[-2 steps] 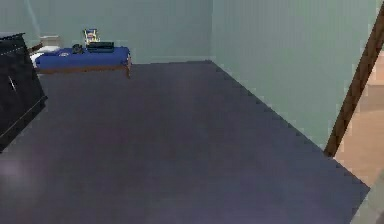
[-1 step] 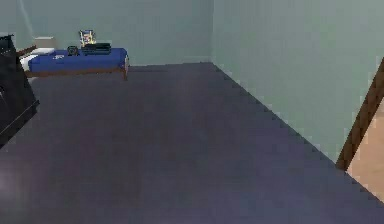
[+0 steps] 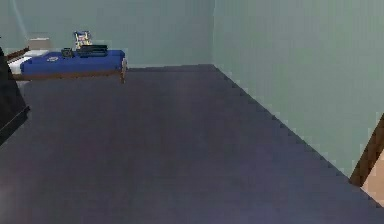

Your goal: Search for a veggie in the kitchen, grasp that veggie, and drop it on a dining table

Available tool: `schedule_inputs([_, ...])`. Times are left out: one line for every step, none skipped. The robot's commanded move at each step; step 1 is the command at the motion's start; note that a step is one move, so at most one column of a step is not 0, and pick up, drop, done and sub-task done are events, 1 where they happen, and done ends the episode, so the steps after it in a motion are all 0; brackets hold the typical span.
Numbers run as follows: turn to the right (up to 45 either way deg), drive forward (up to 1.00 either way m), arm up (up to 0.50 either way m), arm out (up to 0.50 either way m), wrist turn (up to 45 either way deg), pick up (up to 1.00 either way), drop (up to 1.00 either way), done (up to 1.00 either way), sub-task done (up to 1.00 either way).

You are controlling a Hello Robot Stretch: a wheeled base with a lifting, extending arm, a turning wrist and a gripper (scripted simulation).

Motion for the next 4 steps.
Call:
schedule_inputs([24.0, 0.0, 0.0, 0.0, 0.0, 0.0, 0.0, 0.0, 0.0])
schedule_inputs([0.0, 0.45, 0.0, 0.0, 0.0, 0.0, 0.0, 0.0, 0.0])
schedule_inputs([30.0, 0.0, 0.0, 0.0, 0.0, 0.0, 0.0, 0.0, 0.0])
schedule_inputs([0.0, 0.5, 0.0, 0.0, 0.0, 0.0, 0.0, 0.0, 0.0])
